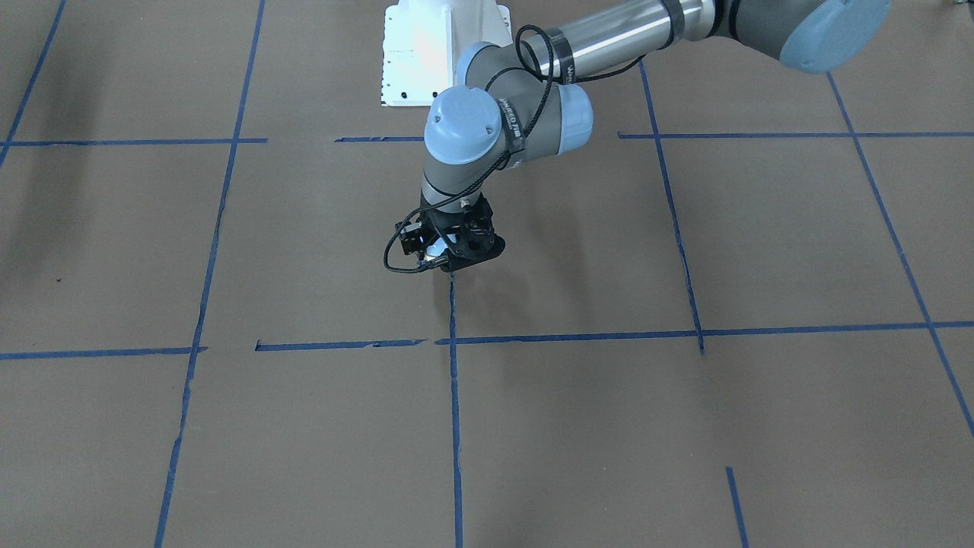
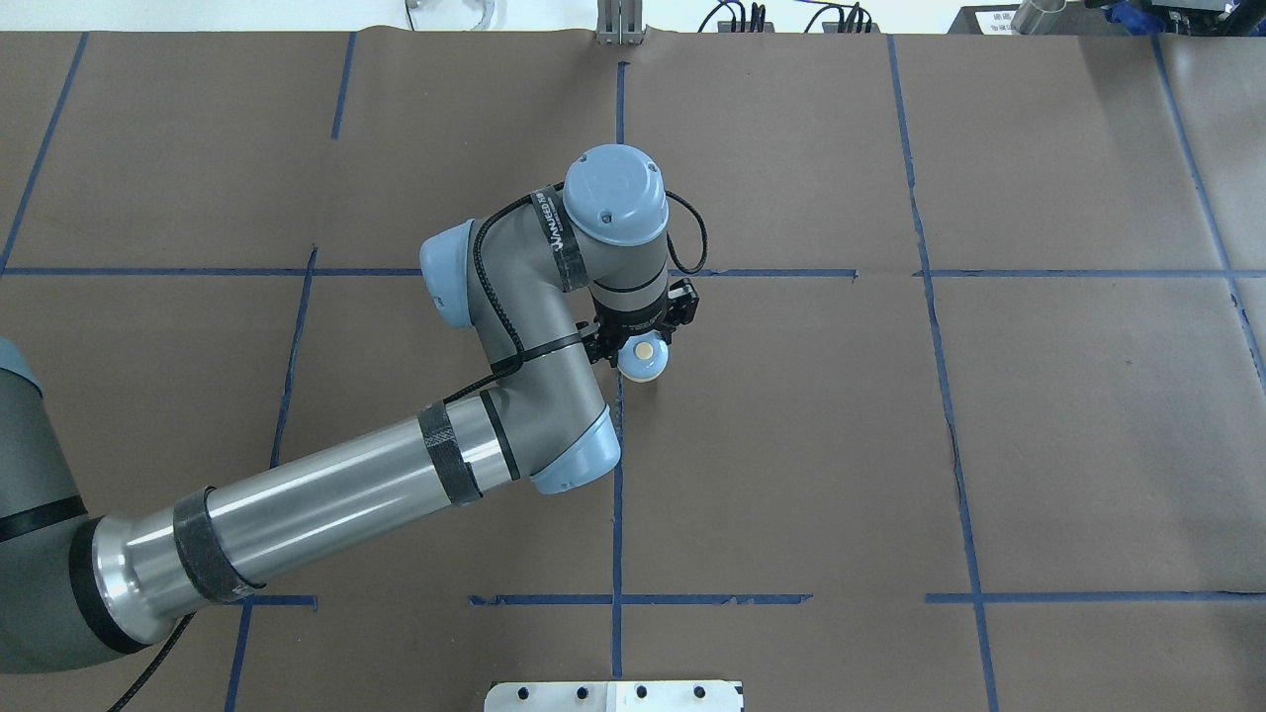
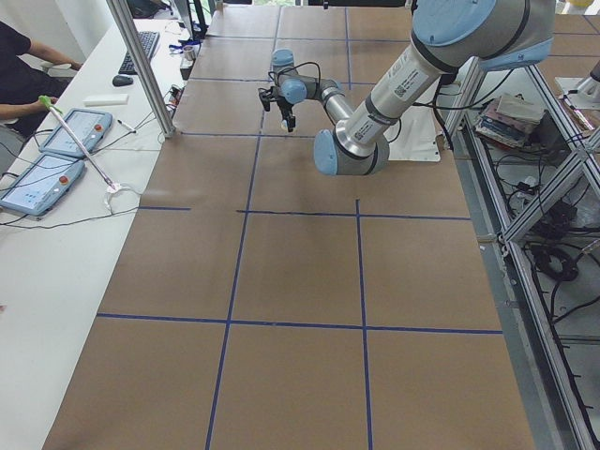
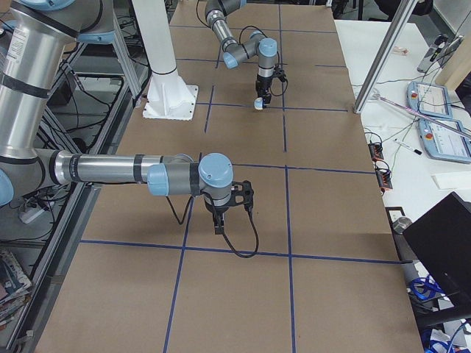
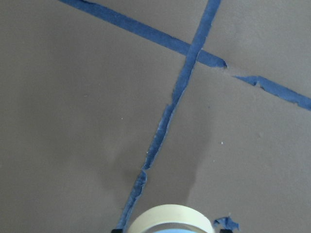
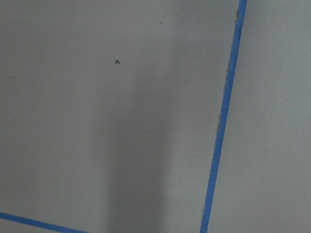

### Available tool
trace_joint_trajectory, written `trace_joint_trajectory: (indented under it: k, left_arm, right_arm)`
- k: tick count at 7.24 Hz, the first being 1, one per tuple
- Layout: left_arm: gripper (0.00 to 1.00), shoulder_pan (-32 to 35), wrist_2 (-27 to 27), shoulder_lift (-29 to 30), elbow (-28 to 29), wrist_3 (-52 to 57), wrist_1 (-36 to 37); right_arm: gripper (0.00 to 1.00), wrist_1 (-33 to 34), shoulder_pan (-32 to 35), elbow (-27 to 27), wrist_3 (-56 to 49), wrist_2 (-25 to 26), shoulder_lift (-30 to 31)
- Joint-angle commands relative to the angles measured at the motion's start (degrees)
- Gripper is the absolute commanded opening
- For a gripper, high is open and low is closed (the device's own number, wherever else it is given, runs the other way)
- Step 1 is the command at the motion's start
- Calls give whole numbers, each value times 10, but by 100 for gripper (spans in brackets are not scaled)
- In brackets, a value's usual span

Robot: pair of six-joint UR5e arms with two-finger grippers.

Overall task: Place and press bell with both arms
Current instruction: 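Lower the bell onto the tape crossing with the left gripper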

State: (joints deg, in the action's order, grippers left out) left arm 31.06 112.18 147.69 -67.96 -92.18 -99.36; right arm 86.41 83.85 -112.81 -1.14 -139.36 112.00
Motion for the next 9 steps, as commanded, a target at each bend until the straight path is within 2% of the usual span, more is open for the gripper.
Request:
trace_joint_trajectory:
  k: [1,2,3,4,5,6,8,9]
  left_arm:
    - [6,1,-10,0,12,0,0]
    - [9,2,-10,-2,12,-2,0]
    - [19,2,-9,-1,12,-3,0]
    - [60,2,-10,-2,12,-5,0]
    - [87,2,-11,-11,9,-5,0]
    - [100,2,-10,-13,6,-5,0]
    - [100,7,-9,-23,-21,-6,5]
    - [100,15,-7,-38,-77,-6,30]
  right_arm:
    - [100,0,0,-3,0,-4,0]
    - [100,0,0,-3,0,-7,0]
    - [100,0,0,-3,0,-7,0]
    - [100,0,0,-3,0,-9,0]
    - [100,0,0,-3,1,-11,0]
    - [100,0,-4,-3,2,-11,0]
    - [100,-1,-11,-4,3,-12,-9]
    - [100,-12,-12,-4,3,-15,-11]
